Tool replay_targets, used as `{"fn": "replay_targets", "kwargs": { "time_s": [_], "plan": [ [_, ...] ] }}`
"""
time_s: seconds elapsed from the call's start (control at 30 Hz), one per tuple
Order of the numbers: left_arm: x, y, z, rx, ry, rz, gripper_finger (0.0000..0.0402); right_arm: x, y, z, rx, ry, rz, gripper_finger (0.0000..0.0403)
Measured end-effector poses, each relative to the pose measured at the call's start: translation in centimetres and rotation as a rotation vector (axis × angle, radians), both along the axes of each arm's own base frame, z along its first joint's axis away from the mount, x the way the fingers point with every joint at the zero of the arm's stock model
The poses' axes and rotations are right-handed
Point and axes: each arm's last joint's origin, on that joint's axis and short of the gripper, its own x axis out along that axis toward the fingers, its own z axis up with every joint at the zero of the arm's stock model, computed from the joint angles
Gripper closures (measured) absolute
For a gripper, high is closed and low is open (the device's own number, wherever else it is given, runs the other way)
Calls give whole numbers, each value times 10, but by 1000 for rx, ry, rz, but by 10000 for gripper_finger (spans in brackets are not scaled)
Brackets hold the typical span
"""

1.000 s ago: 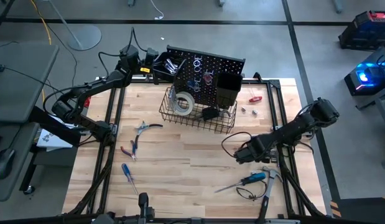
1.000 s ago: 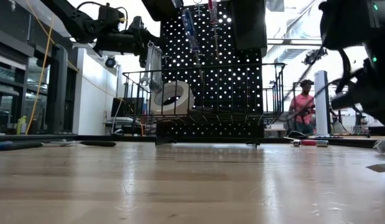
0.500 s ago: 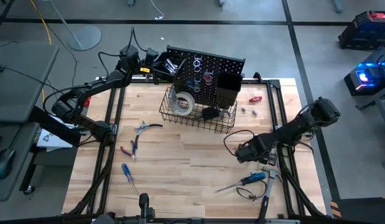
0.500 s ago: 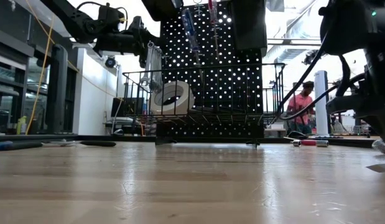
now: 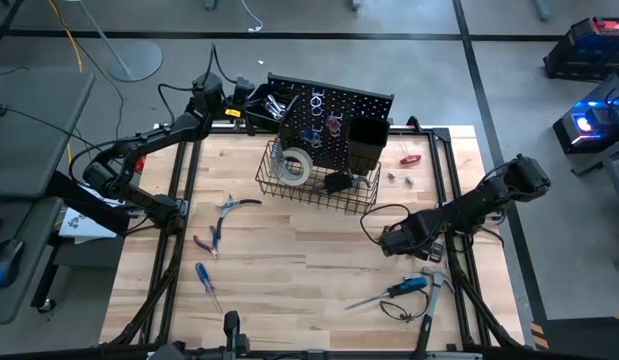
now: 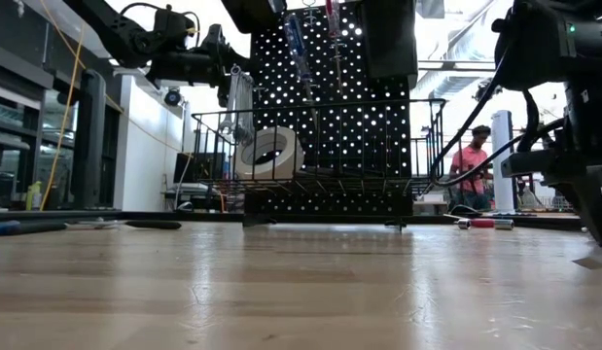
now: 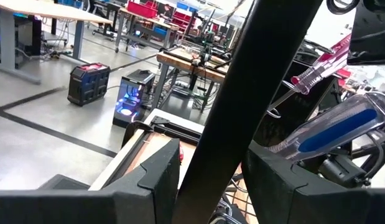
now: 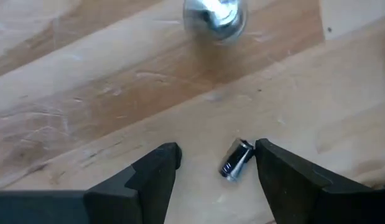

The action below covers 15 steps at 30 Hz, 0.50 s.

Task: Hang tools onto peg board
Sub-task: Put the socket in the left black bin on the pegboard

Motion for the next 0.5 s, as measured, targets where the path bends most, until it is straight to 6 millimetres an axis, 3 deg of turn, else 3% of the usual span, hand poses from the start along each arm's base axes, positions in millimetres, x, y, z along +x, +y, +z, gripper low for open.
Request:
{"fn": "replay_targets", "kwargs": {
  "time_s": [0.5],
  "plan": [
    [2,-2,0,-48,-5,-9,245,1,1,2,22,-64,13,195]
  ]
}}
